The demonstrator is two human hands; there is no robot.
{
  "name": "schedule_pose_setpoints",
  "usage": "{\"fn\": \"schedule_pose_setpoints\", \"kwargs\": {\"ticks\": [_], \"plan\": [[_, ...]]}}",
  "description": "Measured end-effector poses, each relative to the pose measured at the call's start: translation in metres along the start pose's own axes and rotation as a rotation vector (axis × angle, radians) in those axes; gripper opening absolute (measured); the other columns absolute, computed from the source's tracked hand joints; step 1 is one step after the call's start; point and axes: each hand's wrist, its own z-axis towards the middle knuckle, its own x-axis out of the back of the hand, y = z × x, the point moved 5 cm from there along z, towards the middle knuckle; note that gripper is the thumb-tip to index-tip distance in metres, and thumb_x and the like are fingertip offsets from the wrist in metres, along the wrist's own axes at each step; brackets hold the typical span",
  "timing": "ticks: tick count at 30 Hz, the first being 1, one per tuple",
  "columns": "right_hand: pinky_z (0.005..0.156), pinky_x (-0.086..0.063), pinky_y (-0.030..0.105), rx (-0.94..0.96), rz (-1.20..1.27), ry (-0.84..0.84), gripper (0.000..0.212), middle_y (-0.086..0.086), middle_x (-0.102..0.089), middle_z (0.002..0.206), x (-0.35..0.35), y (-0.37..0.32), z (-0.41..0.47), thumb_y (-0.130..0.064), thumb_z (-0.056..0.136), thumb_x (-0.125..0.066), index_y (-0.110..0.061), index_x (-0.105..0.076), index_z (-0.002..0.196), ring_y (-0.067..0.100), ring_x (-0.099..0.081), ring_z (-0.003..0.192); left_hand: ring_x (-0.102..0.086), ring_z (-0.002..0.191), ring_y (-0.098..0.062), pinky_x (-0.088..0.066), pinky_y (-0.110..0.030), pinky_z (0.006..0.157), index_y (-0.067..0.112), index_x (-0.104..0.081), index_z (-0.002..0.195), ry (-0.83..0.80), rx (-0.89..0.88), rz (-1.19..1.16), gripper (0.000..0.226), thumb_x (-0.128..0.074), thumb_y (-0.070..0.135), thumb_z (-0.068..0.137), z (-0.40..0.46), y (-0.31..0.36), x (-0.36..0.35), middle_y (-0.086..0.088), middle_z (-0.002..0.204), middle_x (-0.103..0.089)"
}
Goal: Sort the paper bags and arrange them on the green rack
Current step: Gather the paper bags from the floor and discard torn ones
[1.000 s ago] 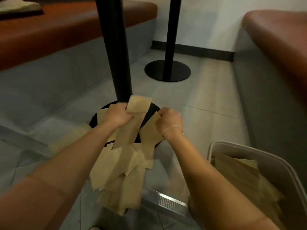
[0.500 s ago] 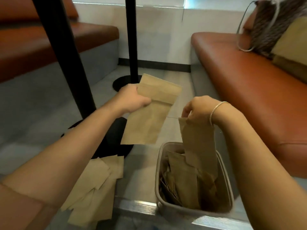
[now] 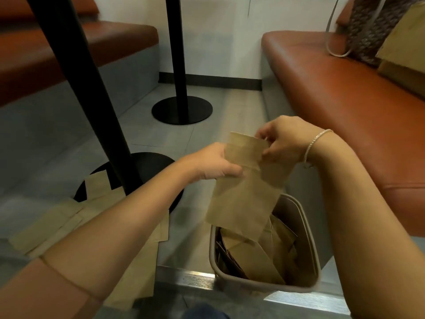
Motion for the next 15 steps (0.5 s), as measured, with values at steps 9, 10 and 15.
{"fn": "schedule_pose_setpoints", "kwargs": {"ticks": [9, 10, 15], "plan": [[0.083, -0.048, 0.028, -0.055, -0.448, -0.293, 0.032, 0.005, -0.060, 0.106, -0.048, 0.003, 0.005, -0.019, 0.084, -0.058, -0.019, -0.064, 0.114, 0.026, -0.057, 0.098, -0.059, 0.084, -0.010, -0.045, -0.023, 0.072, 0.021, -0.056, 0.105, 0.085, 0.083, 0.071, 0.029, -0.070, 0.030, 0.082, 0.001, -0.039, 0.019, 0.002, 0.095, -0.062], [0.086, -0.050, 0.031, -0.085, -0.418, -0.281, 0.031, 0.005, -0.060, 0.099, -0.052, 0.008, 0.009, -0.019, 0.081, -0.059, -0.018, -0.065, 0.112, 0.027, -0.056, 0.093, -0.059, 0.085, -0.011, -0.046, -0.023, 0.073, 0.021, -0.057, 0.106, 0.093, 0.091, 0.074, 0.028, -0.069, 0.030, 0.083, 0.000, -0.044, 0.022, 0.002, 0.095, -0.062], [0.087, -0.050, 0.039, -0.187, -0.290, -0.142, 0.033, 0.009, -0.062, 0.110, -0.038, 0.023, 0.020, -0.021, 0.080, -0.061, -0.020, -0.065, 0.113, 0.033, -0.058, 0.100, -0.059, 0.082, -0.010, -0.049, -0.022, 0.073, 0.023, -0.057, 0.100, 0.119, 0.106, 0.080, 0.019, -0.067, 0.027, 0.085, -0.002, -0.056, 0.029, 0.003, 0.090, -0.060]]}}
